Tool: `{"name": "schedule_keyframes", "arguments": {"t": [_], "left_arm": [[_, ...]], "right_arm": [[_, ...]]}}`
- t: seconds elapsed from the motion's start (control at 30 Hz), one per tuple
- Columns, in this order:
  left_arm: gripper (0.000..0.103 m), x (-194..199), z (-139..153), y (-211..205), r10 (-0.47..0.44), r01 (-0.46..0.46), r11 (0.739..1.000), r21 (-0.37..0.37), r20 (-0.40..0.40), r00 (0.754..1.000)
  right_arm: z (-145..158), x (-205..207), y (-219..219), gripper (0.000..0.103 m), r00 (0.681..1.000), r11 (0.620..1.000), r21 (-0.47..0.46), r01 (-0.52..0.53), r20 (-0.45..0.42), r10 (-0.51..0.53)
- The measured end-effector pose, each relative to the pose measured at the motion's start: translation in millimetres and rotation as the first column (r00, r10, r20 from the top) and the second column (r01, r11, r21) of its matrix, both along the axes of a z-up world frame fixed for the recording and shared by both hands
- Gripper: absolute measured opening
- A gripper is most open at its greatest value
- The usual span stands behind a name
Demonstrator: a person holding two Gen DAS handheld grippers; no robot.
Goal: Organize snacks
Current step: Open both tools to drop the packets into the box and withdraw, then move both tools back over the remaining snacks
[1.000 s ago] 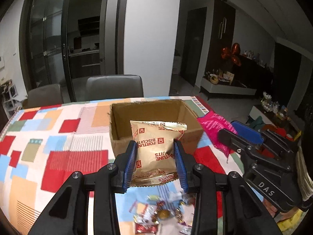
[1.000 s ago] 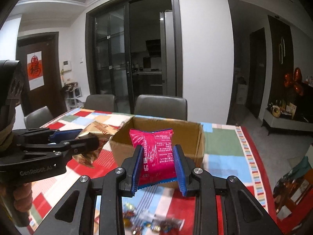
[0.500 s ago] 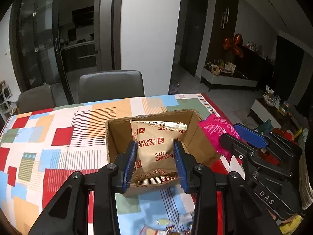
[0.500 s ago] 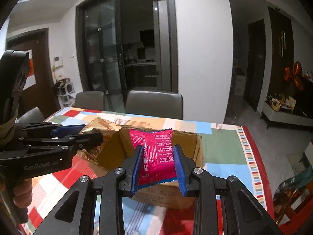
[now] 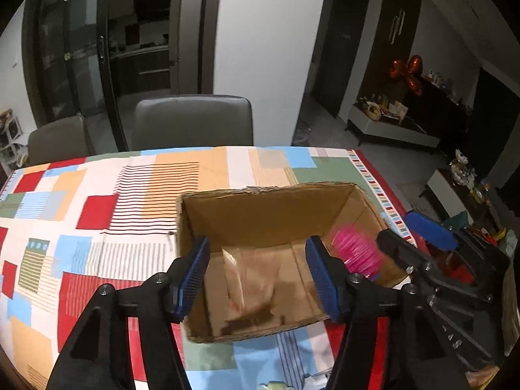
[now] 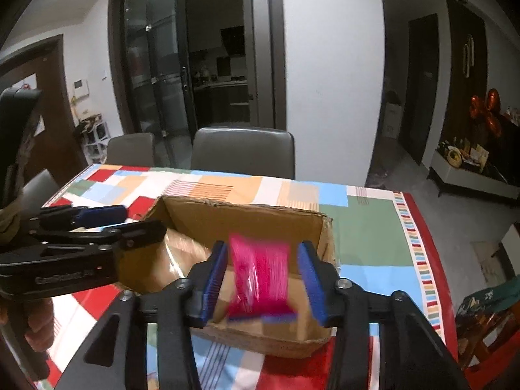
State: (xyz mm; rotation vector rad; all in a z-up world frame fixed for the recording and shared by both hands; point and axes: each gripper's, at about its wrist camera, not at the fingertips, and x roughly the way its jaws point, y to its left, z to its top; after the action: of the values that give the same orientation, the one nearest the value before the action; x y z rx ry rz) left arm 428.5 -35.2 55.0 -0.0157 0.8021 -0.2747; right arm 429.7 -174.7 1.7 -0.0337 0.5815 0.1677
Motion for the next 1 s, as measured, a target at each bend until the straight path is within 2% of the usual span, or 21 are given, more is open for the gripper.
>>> {"name": "schedule_keyframes", "arguments": {"t": [0.17,0.33,0.5,0.63,1.0], "left_arm": [[0.069,-25.6,5.0,4.3,0.009,-0.01,1.0,0.011,0.044,0.999],[0.072,-57.8,16.1,9.8,0.005,-0.004,1.0,-0.009,0.105,0.994],[0.081,-96.8,25.7,15.7,0.023,-0.029,0.999,0.026,0.182,0.983],[0.082,-129.5,27.2,21.6,0.032,-0.04,0.999,0.033,0.219,0.975],[0.085,-200.1,16.3,38.4,0.052,-0.058,0.998,0.017,0.269,0.962]], "right_arm": [[3.2,-14.5,-2.4,0.047,1.0,1.0,0.023,-0.005,0.012,0.005],[7.6,-39.8,-0.7,0.047,0.999,0.999,0.03,-0.028,0.043,0.026],[10.0,-72.6,0.6,0.047,0.997,0.998,0.04,-0.041,0.074,0.038],[7.8,-98.0,3.2,0.052,0.995,0.996,0.066,-0.055,0.086,0.049],[-6.8,-157.8,18.0,0.052,0.991,0.994,0.071,-0.085,0.108,0.077]]}}
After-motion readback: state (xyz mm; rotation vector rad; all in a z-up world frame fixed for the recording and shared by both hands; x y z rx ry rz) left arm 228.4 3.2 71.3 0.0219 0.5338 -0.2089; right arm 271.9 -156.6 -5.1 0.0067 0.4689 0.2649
